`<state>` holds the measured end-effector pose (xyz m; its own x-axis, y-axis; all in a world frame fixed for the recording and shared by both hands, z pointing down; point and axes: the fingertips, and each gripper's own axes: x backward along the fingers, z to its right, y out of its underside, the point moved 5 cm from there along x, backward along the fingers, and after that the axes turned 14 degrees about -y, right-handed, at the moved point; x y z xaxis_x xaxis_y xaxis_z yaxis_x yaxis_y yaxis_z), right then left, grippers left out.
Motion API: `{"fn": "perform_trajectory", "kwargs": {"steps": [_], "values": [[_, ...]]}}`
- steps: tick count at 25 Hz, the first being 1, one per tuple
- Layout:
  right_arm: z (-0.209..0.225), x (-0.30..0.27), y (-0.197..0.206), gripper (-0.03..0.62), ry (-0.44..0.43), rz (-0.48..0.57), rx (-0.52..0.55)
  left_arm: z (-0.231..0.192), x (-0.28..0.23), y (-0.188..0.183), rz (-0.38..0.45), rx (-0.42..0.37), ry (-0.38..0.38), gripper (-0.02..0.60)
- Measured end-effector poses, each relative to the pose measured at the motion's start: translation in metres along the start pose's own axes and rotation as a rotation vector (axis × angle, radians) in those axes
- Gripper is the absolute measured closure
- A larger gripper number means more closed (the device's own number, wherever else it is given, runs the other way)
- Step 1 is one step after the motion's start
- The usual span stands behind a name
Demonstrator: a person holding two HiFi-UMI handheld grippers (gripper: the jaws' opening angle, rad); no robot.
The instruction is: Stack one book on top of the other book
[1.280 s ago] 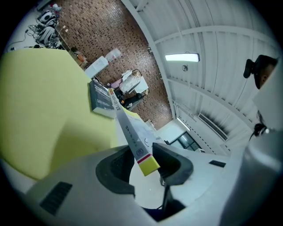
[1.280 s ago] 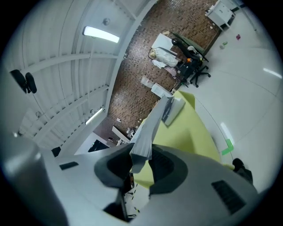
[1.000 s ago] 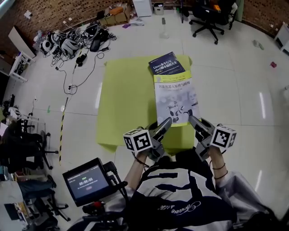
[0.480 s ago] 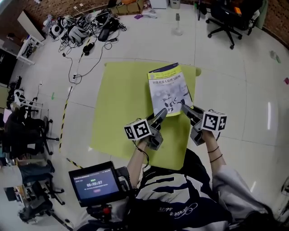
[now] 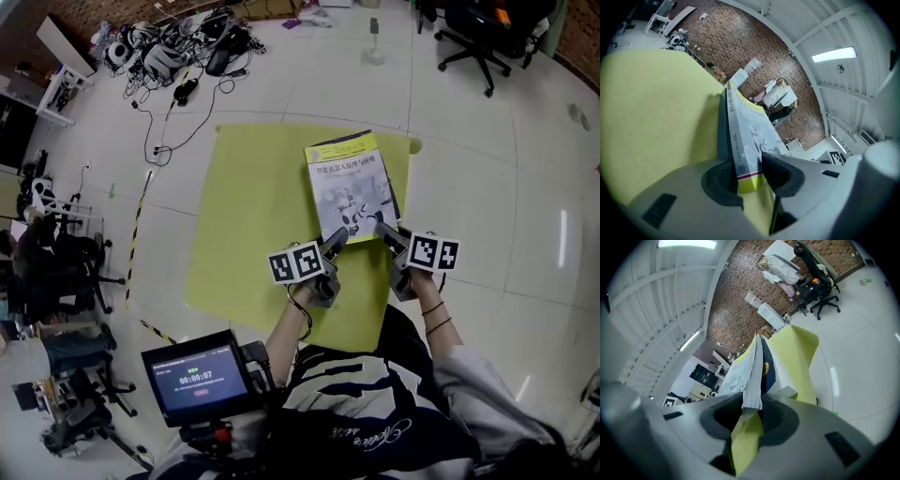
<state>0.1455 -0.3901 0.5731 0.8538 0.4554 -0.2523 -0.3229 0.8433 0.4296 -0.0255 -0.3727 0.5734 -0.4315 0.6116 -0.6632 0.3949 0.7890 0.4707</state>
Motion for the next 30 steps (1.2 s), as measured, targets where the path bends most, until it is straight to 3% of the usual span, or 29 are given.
{"fn": "perform_trajectory", "kwargs": {"steps": [4,8,11,14,17,21,30], "values": [[0.007,0.001,0.004,0.485,0.062,-0.004,0.022,0.001,-0.002,0.000,-0.040,-0.007,-0.047,0.449],[0.011,0.004,0.009,0.446,0.114,-0.020,0.025,-0.004,0.003,0.005,-0.122,-0.006,-0.164,0.412],[0.009,0.010,0.011,0.437,0.126,0.004,0.032,-0.016,0.019,0.017,-0.143,-0.050,-0.260,0.373],[0.006,0.012,0.008,0.437,0.144,0.021,0.044,-0.029,0.038,0.022,-0.140,-0.110,-0.298,0.373],[0.004,0.023,0.018,0.437,0.200,0.043,0.058,-0.041,0.058,0.033,-0.114,-0.130,-0.274,0.373],[-0.008,0.044,0.041,0.437,0.266,0.111,0.072,-0.046,0.081,0.042,-0.044,-0.081,-0.210,0.374],[-0.078,0.049,0.091,0.437,0.099,0.181,0.135,-0.014,0.120,0.043,0.089,-0.120,-0.009,0.376]]}}
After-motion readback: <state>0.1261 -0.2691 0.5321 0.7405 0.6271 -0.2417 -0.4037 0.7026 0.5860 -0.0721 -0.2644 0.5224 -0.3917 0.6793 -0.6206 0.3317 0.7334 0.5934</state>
